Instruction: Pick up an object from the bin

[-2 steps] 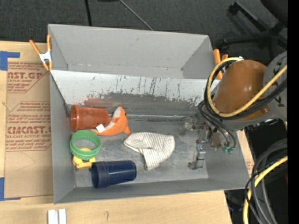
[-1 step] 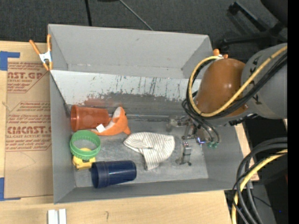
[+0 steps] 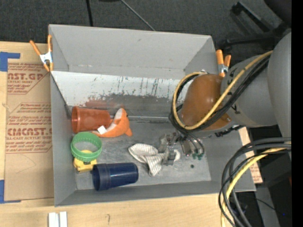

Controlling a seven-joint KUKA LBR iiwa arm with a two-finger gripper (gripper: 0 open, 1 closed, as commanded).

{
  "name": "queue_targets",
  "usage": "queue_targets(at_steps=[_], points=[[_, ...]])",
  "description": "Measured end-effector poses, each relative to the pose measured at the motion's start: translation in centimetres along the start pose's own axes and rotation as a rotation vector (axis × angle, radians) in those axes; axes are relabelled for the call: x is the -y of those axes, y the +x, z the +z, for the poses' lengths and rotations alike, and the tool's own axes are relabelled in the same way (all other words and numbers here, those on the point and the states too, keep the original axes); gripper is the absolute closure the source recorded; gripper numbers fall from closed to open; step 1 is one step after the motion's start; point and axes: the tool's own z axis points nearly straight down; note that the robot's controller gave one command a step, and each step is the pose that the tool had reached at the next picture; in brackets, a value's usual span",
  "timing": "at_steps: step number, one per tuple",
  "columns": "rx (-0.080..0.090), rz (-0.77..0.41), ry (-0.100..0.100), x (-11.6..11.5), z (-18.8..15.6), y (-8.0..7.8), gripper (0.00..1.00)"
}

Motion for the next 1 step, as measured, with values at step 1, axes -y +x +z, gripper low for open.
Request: queue_targets(at_steps=[1], points=[[0.000, 0.000, 0.000, 0.00, 0.00, 0.00, 1.00]])
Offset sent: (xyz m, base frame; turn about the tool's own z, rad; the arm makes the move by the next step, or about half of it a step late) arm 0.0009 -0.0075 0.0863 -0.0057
